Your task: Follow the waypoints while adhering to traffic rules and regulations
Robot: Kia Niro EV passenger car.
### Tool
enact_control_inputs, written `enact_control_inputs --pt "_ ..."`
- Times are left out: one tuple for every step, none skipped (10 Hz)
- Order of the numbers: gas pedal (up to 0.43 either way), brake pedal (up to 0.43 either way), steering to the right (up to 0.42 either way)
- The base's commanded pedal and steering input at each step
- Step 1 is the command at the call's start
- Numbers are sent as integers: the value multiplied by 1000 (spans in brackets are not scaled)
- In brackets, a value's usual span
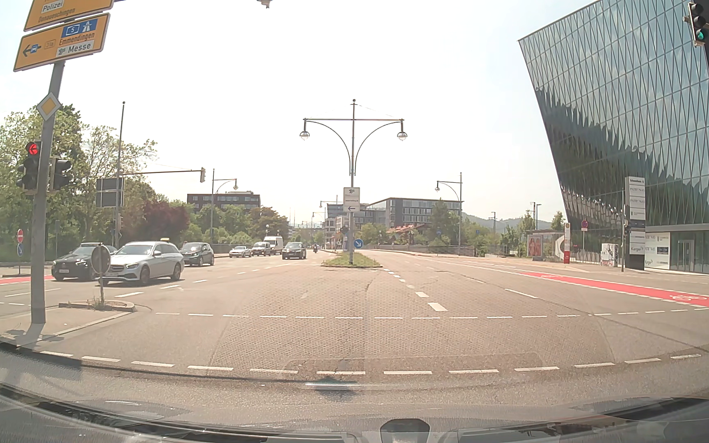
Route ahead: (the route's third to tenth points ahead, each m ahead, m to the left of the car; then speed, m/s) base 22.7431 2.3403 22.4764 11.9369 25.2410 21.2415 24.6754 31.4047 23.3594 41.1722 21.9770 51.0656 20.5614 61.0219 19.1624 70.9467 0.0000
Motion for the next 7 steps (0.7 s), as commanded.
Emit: enact_control_inputs --pt "0 268 -6" --pt "0 274 -6" --pt "0 274 -6" --pt "0 268 -6" --pt "0 274 -6" --pt "0 274 -6" --pt "0 274 -6"
